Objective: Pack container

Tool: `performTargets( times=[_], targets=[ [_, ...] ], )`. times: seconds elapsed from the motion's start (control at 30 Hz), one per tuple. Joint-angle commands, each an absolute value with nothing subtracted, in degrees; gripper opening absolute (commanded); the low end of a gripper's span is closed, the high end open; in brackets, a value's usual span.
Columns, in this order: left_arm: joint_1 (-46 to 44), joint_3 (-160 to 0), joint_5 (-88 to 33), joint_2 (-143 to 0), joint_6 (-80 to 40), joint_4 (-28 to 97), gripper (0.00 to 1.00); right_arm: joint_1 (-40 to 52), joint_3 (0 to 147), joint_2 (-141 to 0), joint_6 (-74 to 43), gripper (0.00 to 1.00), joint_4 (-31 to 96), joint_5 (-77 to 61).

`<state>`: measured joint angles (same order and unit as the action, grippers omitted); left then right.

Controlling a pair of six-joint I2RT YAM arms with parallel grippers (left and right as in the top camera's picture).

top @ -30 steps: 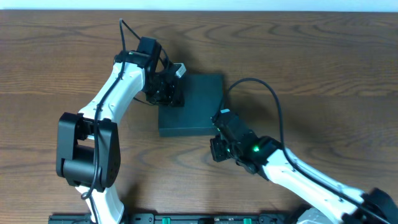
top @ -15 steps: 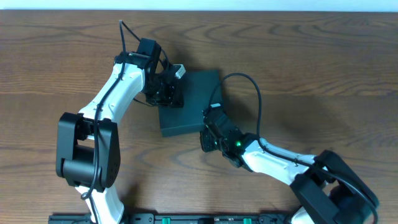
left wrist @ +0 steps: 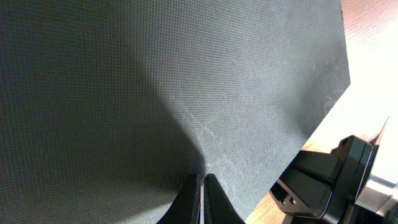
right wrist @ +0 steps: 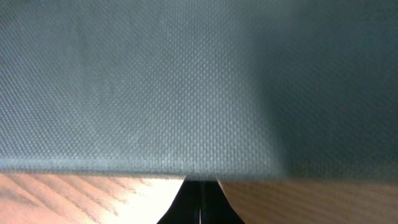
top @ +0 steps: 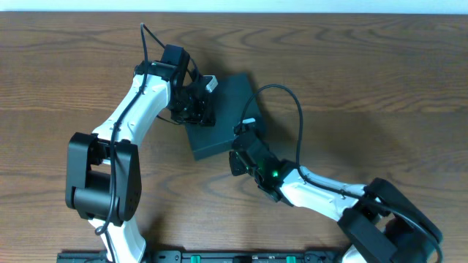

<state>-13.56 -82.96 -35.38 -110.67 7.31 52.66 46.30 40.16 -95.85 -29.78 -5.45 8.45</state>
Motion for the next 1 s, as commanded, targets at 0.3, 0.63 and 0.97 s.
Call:
performTargets(
  times=[0.3,0.63,0.97],
  targets=[
    [-13.1,-84.5,-29.1,-100.1,-2.5,54.1,0.06,45.8,46.4,-58.6,-25.3,0.01,26.7,23.3],
    [-10.5,-77.7,-5.8,-96.4,-38.2,51.1,0.06,21.7,46.0,-70.3,-18.9,0.01,23.5,-1.9],
    [-8.1,-69.6,-16.3,-99.8,-39.4,37.4,0.06,14.3,46.0,-89.2,-17.1,0.01,12.6,-29.7]
  ],
)
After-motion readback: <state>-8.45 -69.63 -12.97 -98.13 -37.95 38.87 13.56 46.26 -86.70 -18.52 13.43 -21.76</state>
